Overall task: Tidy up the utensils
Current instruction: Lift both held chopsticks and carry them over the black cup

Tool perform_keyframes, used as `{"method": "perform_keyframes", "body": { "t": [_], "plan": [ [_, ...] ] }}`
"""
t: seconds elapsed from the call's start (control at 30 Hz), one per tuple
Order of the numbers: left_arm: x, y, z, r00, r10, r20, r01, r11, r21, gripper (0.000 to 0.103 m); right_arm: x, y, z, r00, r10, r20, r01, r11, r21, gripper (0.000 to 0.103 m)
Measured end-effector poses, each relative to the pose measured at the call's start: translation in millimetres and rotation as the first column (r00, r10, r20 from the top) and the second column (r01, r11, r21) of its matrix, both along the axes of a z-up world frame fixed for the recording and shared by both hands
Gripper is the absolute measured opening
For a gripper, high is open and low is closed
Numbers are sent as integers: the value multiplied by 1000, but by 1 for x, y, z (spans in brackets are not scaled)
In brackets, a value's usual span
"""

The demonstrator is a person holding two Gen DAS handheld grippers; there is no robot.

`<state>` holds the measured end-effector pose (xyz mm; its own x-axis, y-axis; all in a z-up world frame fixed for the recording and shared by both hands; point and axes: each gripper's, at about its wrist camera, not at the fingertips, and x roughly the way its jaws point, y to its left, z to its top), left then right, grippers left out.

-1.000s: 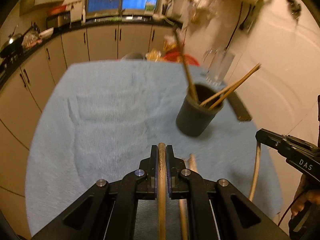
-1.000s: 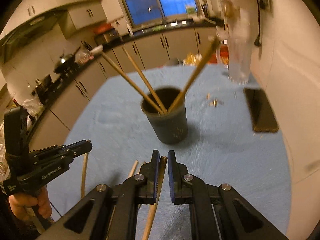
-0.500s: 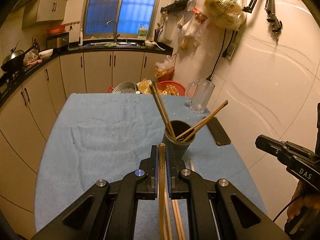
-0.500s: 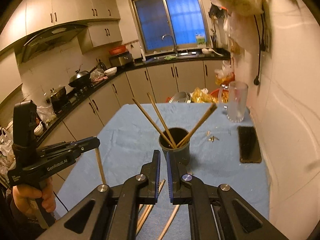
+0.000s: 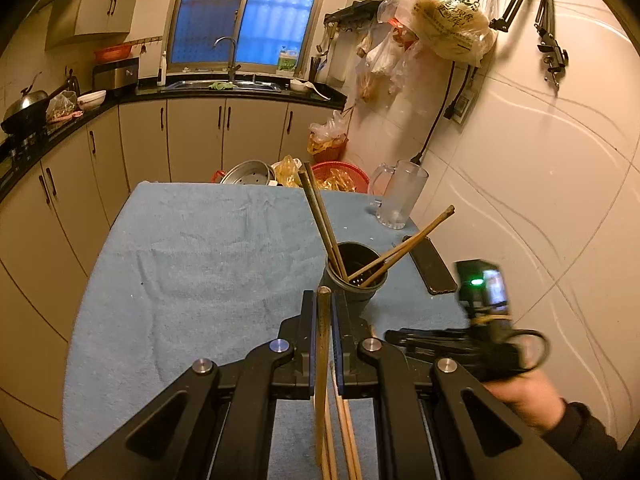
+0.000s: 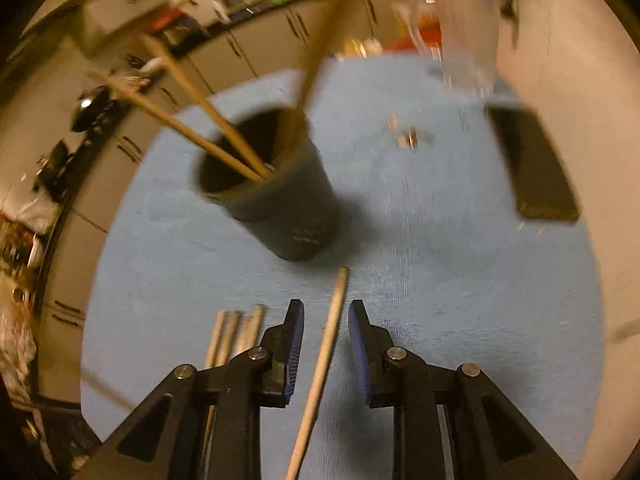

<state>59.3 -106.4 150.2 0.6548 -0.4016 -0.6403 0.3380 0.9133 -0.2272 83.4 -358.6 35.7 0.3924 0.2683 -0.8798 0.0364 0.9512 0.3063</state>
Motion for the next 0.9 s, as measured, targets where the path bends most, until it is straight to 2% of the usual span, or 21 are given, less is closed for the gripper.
{"method": "perform_keyframes", "body": {
  "t": [0.17,0.3,0.33,0.37,0.4,0.5,0.67,0.9],
  "plan": [
    [5,2,-4,1000,2,-11,-2,1000,-3,7,22,3,-22,999,-17,-47,17,1000,11,26],
    [7,4,-7,1000,6,-14,-6,1000,-8,7,33,12,-34,998,-13,-67,10,999,-51,26],
    [7,5,-7,1000,6,-13,-6,1000,-9,7,34,14,-34,999,-8,-47,5,998,-67,25],
    [7,5,-7,1000,7,-12,-7,1000,-10,7,34,18,-35,999,1,-45,-5,996,-90,22],
    [7,6,-7,1000,8,-12,-8,1000,-11,7,34,21,-34,999,9,-40,-13,993,-121,10],
    [6,7,-7,1000,13,-12,-13,1000,-21,7,28,25,-33,999,28,-16,-30,990,-135,8],
    [4,12,-5,1000,17,-9,-18,999,-38,7,-2,18,-3,996,47,81,-40,995,-88,8],
    [-4,14,8,1000,18,23,-17,999,-40,7,-49,16,74,958,93,270,-84,995,-47,8]
  ]
}}
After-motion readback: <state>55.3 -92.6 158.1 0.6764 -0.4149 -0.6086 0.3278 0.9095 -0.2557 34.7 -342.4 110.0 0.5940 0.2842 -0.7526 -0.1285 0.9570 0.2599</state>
